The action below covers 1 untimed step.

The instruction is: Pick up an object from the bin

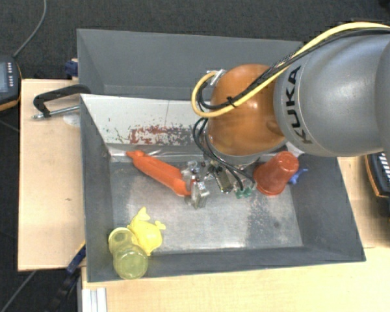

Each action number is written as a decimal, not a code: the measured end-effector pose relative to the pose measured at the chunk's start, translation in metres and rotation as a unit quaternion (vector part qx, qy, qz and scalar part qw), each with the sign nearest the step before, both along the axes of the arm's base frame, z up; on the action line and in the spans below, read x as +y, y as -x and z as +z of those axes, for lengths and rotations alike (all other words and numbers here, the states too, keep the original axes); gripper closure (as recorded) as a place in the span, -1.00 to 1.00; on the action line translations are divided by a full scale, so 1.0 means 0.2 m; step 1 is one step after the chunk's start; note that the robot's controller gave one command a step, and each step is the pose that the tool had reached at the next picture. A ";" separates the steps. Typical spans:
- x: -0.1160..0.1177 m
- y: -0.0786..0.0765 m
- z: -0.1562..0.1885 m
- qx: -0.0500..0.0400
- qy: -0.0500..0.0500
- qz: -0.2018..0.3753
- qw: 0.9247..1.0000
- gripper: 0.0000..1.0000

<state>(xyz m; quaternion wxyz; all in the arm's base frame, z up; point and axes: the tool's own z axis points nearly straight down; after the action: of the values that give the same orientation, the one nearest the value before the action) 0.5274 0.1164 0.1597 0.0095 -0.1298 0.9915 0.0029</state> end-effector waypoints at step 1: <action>0.00 0.00 0.00 0.000 0.000 0.000 1.000 1.00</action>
Offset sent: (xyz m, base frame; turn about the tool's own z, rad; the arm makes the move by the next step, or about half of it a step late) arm 0.0118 -0.0335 -0.0897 -0.1857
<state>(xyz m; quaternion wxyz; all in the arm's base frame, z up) 0.5274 0.1164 0.1597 0.0095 -0.1298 0.9915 0.0029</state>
